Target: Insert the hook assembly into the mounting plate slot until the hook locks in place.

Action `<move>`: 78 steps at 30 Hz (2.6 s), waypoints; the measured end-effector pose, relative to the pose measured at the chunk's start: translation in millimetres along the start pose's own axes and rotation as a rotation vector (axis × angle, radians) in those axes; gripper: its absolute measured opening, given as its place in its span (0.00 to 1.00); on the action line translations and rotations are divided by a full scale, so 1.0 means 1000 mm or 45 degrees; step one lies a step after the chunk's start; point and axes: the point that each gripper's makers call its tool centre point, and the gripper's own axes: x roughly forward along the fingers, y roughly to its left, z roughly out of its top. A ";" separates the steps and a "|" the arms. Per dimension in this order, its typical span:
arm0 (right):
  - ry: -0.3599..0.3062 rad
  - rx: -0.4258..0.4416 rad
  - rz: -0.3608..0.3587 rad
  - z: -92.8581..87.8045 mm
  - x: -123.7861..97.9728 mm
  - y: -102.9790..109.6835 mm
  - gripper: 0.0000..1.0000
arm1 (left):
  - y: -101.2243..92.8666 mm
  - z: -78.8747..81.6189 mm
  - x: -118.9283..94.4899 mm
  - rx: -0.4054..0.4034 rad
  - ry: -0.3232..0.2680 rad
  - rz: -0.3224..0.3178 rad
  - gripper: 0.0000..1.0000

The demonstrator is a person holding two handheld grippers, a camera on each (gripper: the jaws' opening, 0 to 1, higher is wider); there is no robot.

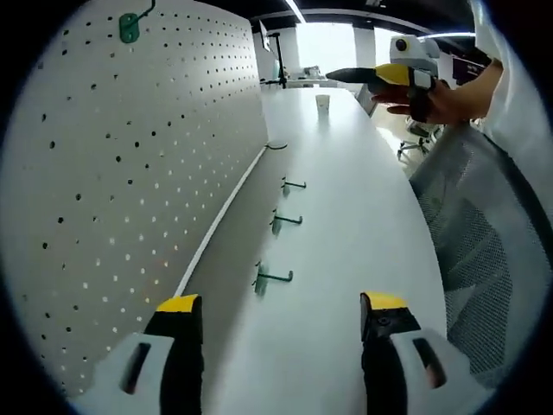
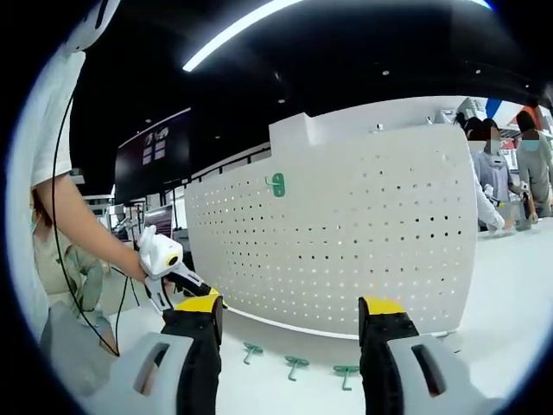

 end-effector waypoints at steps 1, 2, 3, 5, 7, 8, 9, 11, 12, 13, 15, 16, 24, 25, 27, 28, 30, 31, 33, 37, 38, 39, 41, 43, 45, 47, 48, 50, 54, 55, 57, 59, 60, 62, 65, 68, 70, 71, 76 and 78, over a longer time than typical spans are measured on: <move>0.000 0.002 -0.001 0.000 0.000 0.000 0.62 | 0.000 -0.001 0.002 0.008 0.014 -0.009 0.76; 0.002 0.005 -0.002 -0.001 0.000 0.000 0.62 | 0.001 -0.001 0.004 0.028 0.029 -0.007 0.77; 0.004 0.006 -0.003 -0.001 0.000 -0.001 0.62 | 0.001 -0.001 0.006 0.033 0.032 -0.015 0.76; 0.011 0.010 -0.003 -0.003 0.000 0.000 0.62 | 0.004 -0.001 0.008 0.054 0.047 -0.016 0.77; 0.014 0.012 -0.002 -0.005 -0.001 0.001 0.61 | 0.005 -0.002 0.011 0.060 0.063 -0.027 0.76; 0.016 0.014 0.000 -0.006 -0.001 0.001 0.61 | 0.006 -0.003 0.013 0.063 0.074 -0.035 0.76; 0.019 0.019 -0.001 -0.007 -0.001 0.001 0.61 | 0.007 -0.005 0.015 0.072 0.082 -0.037 0.76; 0.022 0.017 -0.004 -0.008 -0.002 0.001 0.61 | 0.008 -0.009 0.018 0.091 0.114 -0.044 0.75; 0.021 0.022 -0.006 -0.008 -0.002 0.000 0.61 | 0.009 -0.010 0.019 0.093 0.121 -0.054 0.75; 0.020 0.024 -0.005 -0.008 -0.002 0.000 0.61 | 0.009 -0.011 0.020 0.097 0.127 -0.057 0.75; 0.027 0.020 -0.008 -0.009 -0.003 0.000 0.61 | 0.010 -0.015 0.023 0.104 0.148 -0.074 0.75; 0.025 0.026 -0.009 -0.009 -0.003 0.000 0.61 | 0.011 -0.017 0.024 0.114 0.164 -0.080 0.75; 0.026 0.020 -0.013 -0.010 -0.005 0.000 0.61 | 0.014 -0.020 0.036 0.179 0.230 -0.131 0.74; 0.025 0.020 -0.014 -0.010 -0.005 0.000 0.61 | 0.015 -0.020 0.038 0.182 0.240 -0.138 0.74; 0.020 0.024 -0.019 -0.010 -0.005 -0.001 0.61 | 0.016 -0.019 0.042 0.176 0.255 -0.147 0.74; 0.020 0.023 -0.020 -0.010 -0.005 -0.001 0.61 | 0.016 -0.019 0.043 0.179 0.259 -0.149 0.74; 0.023 0.026 -0.022 -0.011 -0.006 -0.002 0.61 | 0.016 -0.021 0.047 0.184 0.280 -0.163 0.74; 0.022 0.027 -0.021 -0.011 -0.006 -0.001 0.61 | 0.016 -0.021 0.048 0.191 0.286 -0.169 0.74; 0.020 0.025 -0.020 -0.011 -0.006 -0.001 0.61 | 0.015 -0.022 0.051 0.197 0.302 -0.187 0.73; 0.008 0.035 -0.021 -0.008 -0.006 -0.001 0.60 | 0.017 -0.025 0.056 0.194 0.337 -0.212 0.73; 0.011 0.036 -0.023 -0.009 -0.007 -0.001 0.60 | 0.017 -0.026 0.057 0.194 0.343 -0.221 0.73; 0.012 0.038 -0.024 -0.009 -0.007 -0.002 0.60 | 0.017 -0.026 0.058 0.191 0.347 -0.226 0.72; 0.008 0.039 -0.025 -0.009 -0.007 -0.002 0.60 | 0.018 -0.028 0.061 0.195 0.361 -0.230 0.72; 0.007 0.041 -0.027 -0.008 -0.007 -0.002 0.60 | 0.018 -0.029 0.064 0.200 0.369 -0.236 0.72; 0.005 0.041 -0.031 -0.008 -0.007 -0.003 0.60 | 0.018 -0.030 0.067 0.209 0.379 -0.244 0.72; 0.003 0.041 -0.036 -0.007 -0.007 -0.003 0.60 | 0.016 -0.032 0.070 0.208 0.395 -0.257 0.72; -0.001 0.041 -0.038 -0.007 -0.008 -0.004 0.60 | 0.015 -0.033 0.071 0.210 0.399 -0.264 0.72; 0.000 0.041 -0.043 -0.007 -0.008 -0.005 0.60 | 0.014 -0.036 0.073 0.227 0.420 -0.276 0.72; -0.007 0.046 -0.054 -0.005 -0.010 -0.007 0.59 | 0.013 -0.036 0.076 0.218 0.428 -0.297 0.72; -0.007 0.046 -0.056 -0.005 -0.010 -0.008 0.59 | 0.014 -0.035 0.078 0.214 0.426 -0.298 0.72; -0.009 0.046 -0.055 -0.005 -0.011 -0.007 0.59 | 0.015 -0.034 0.080 0.210 0.430 -0.292 0.73; -0.021 0.045 -0.050 -0.003 -0.011 -0.006 0.59 | 0.018 -0.032 0.083 0.207 0.427 -0.292 0.73; -0.021 0.042 -0.049 -0.003 -0.011 -0.006 0.59 | 0.018 -0.031 0.083 0.203 0.422 -0.293 0.73; -0.018 0.039 -0.048 -0.004 -0.011 -0.006 0.59 | 0.018 -0.031 0.084 0.206 0.424 -0.296 0.73; -0.021 0.037 -0.054 -0.004 -0.011 -0.007 0.58 | 0.016 -0.031 0.084 0.227 0.422 -0.308 0.71; -0.024 0.038 -0.060 -0.003 -0.012 -0.009 0.57 | 0.015 -0.030 0.083 0.242 0.418 -0.316 0.64; -0.021 0.036 -0.059 -0.004 -0.012 -0.009 0.56 | 0.016 -0.029 0.082 0.232 0.420 -0.302 0.53; -0.020 0.035 -0.059 -0.004 -0.012 -0.008 0.56 | 0.018 -0.029 0.083 0.224 0.419 -0.295 0.46; -0.014 0.023 -0.065 -0.004 -0.012 -0.009 0.55 | 0.018 -0.028 0.082 0.197 0.423 -0.268 0.35; -0.019 0.026 -0.065 -0.004 -0.012 -0.009 0.55 | 0.016 -0.028 0.083 0.208 0.417 -0.273 0.31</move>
